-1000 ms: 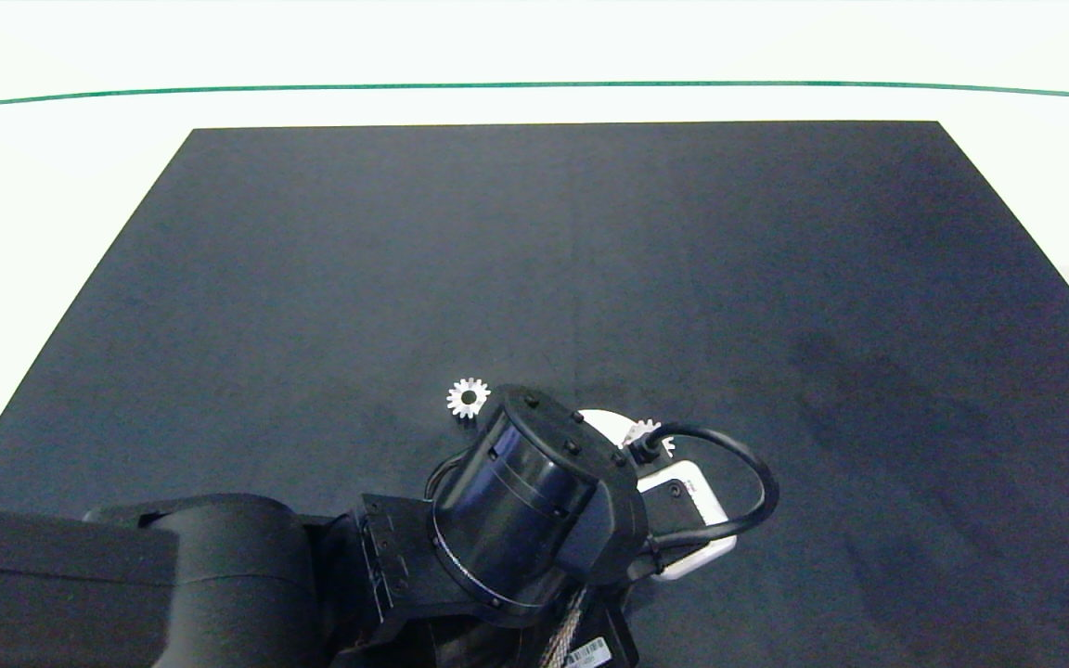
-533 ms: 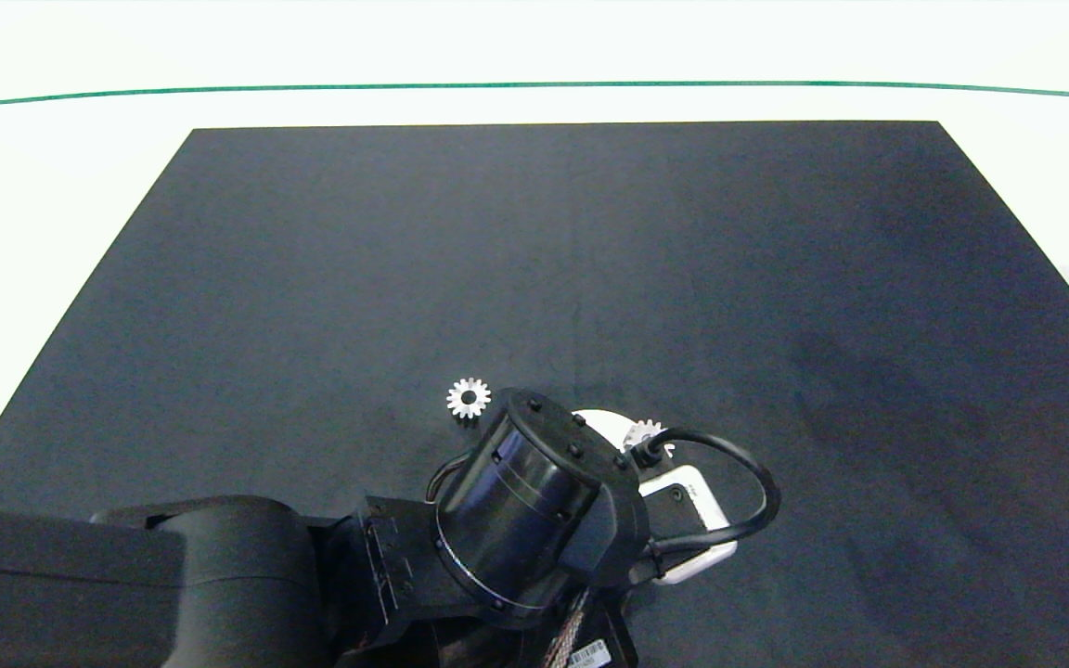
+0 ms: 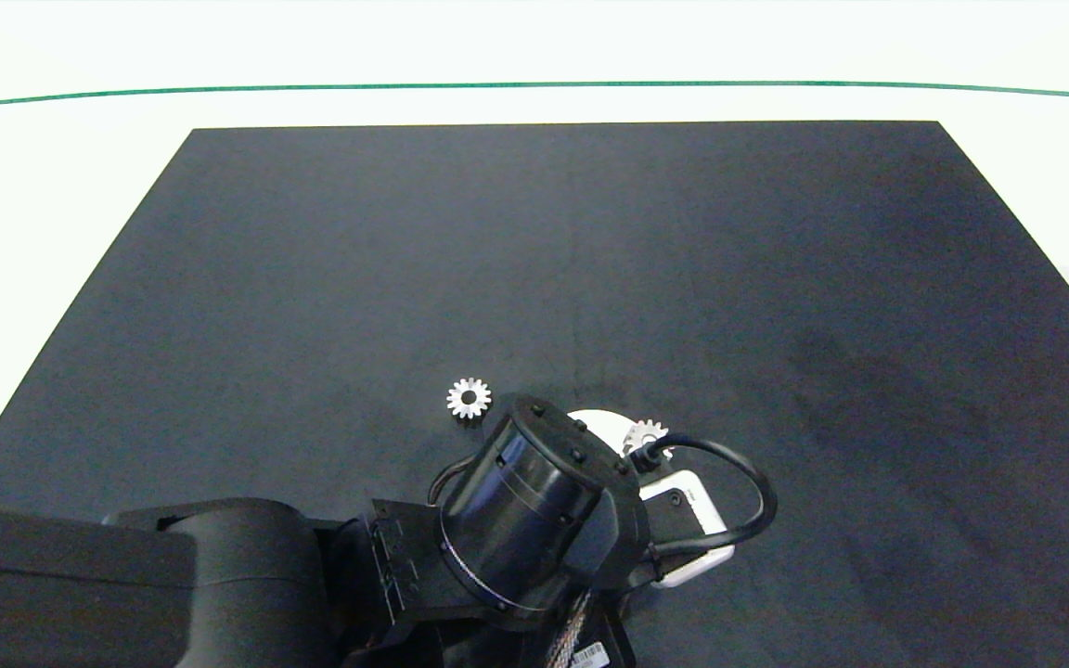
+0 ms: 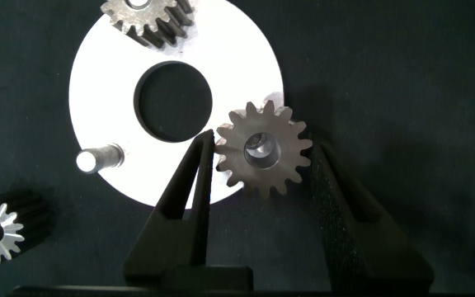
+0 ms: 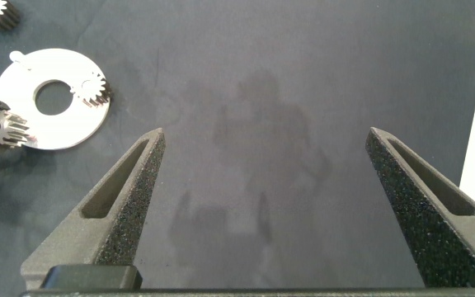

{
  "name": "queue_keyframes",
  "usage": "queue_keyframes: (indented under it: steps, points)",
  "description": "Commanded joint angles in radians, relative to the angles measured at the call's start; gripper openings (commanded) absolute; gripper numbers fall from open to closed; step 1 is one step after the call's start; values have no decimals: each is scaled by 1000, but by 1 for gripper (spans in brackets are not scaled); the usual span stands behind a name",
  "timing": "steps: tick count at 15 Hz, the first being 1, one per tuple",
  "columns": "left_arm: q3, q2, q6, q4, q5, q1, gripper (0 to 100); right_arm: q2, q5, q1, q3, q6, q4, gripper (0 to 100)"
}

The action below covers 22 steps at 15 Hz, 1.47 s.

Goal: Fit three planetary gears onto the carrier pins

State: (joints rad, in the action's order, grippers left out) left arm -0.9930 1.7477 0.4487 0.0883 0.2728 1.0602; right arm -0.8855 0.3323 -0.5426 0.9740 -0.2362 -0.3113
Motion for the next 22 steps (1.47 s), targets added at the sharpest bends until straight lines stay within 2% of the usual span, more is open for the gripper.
queue_keyframes:
  steps: [1,19,22]
  points:
    - [-4,13,2,4,2,1,16,-1,2,0,0,0,-2,100]
    - [-38,46,4,13,0,0,16,-1,2,0,-1,3,-2,100]
    - [-38,30,13,13,0,-3,16,-3,1,0,-3,3,-2,100]
